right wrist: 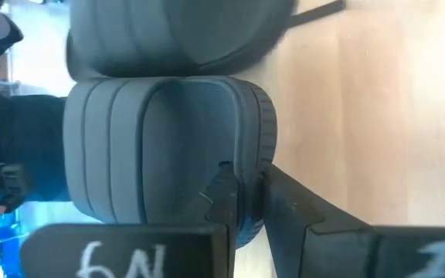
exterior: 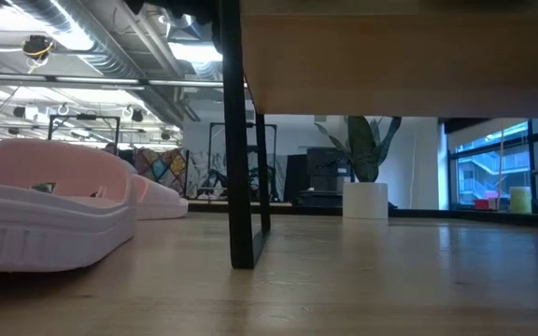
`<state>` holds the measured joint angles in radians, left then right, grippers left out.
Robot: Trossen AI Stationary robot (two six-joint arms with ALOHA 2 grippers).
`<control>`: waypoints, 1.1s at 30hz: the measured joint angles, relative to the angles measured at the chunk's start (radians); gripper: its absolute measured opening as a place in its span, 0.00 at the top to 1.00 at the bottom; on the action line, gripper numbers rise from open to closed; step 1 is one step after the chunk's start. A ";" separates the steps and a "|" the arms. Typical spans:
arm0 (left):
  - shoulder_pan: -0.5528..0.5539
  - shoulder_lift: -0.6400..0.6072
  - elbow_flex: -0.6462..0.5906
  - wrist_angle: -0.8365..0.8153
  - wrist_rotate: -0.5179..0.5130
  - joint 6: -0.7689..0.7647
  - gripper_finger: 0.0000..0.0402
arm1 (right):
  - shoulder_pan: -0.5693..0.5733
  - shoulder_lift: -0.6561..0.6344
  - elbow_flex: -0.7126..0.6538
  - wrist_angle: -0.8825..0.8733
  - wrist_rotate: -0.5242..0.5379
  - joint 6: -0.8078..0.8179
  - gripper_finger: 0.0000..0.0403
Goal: Pick and place slides into the shelf
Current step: Put the black slipper onto the shelf
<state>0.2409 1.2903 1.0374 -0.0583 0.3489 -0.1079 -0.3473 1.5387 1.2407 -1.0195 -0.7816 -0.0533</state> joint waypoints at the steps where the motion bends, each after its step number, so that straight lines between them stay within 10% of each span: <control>1: 0.000 0.000 0.000 0.000 0.000 -0.007 0.52 | 0.003 0.000 0.000 0.000 0.002 0.000 0.87; 33: -0.033 0.001 0.000 0.000 0.000 -0.021 0.52 | 0.011 0.000 0.000 0.030 0.069 0.042 0.67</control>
<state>0.2077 1.2911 1.0374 -0.0586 0.3486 -0.1291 -0.3359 1.5387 1.2407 -0.9898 -0.7128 -0.0114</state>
